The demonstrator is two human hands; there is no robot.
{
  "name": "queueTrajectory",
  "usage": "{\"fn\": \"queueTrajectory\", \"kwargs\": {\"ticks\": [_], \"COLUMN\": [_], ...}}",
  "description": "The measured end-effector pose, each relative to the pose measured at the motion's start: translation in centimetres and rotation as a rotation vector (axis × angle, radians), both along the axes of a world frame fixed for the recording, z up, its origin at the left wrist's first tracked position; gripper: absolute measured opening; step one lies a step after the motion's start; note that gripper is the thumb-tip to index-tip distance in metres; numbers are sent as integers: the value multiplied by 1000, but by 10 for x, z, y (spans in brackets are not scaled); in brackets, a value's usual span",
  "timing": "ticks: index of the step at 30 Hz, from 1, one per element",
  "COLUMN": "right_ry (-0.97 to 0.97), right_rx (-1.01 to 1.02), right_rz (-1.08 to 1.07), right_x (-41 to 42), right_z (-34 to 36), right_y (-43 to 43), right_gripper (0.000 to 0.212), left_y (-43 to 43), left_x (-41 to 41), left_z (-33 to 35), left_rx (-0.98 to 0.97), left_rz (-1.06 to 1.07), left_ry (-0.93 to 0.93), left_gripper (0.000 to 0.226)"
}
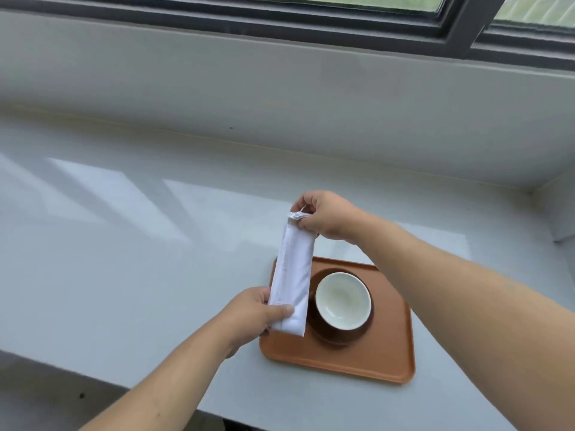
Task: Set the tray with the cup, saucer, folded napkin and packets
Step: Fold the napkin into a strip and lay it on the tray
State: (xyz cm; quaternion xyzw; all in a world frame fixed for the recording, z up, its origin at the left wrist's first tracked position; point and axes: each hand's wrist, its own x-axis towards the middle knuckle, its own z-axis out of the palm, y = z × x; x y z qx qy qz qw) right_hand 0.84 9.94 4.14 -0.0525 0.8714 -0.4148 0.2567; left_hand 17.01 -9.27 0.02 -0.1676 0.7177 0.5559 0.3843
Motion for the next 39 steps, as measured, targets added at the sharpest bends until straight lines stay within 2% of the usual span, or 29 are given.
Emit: {"fn": "queueTrajectory", "kwargs": {"ticks": [2, 5, 10, 16, 19, 23, 26, 29, 35, 39], "right_ry": [32, 96, 132, 218, 255, 248, 219, 177, 49, -52], "right_rx": [86, 233, 346, 389, 428, 600, 729, 863, 881, 916], "right_rz": [81, 192, 201, 265, 292, 310, 242, 220, 134, 140], "right_x": [8, 19, 23, 32, 34, 34, 29, 23, 18, 9], "right_z": [-22, -53, -85, -100, -101, -101, -97, -95, -101, -98], "right_y": [-7, -14, -21, -34, -35, -36, -35, -36, -40, -45], "right_gripper": [10, 15, 19, 19, 20, 19, 33, 43, 44, 53], "left_y": [1, 3, 1, -6, -7, -12, -19, -20, -18, -21], "left_x": [13, 23, 19, 23, 24, 21, 14, 10, 0, -8], "left_z": [-14, -31, -51, -63, -70, -78, -82, -84, -85, -85], "left_rx": [-111, -295, -701, -855, -869, -801, -733, -756, -769, -685], "left_rz": [-9, -95, -326, -440, -488, -580, -541, -544, -645, -680], "left_ry": [-20, -27, 46, 25, 58, 62, 16, 40, 42, -39], "left_gripper": [26, 33, 52, 62, 63, 60, 60, 61, 60, 65]}}
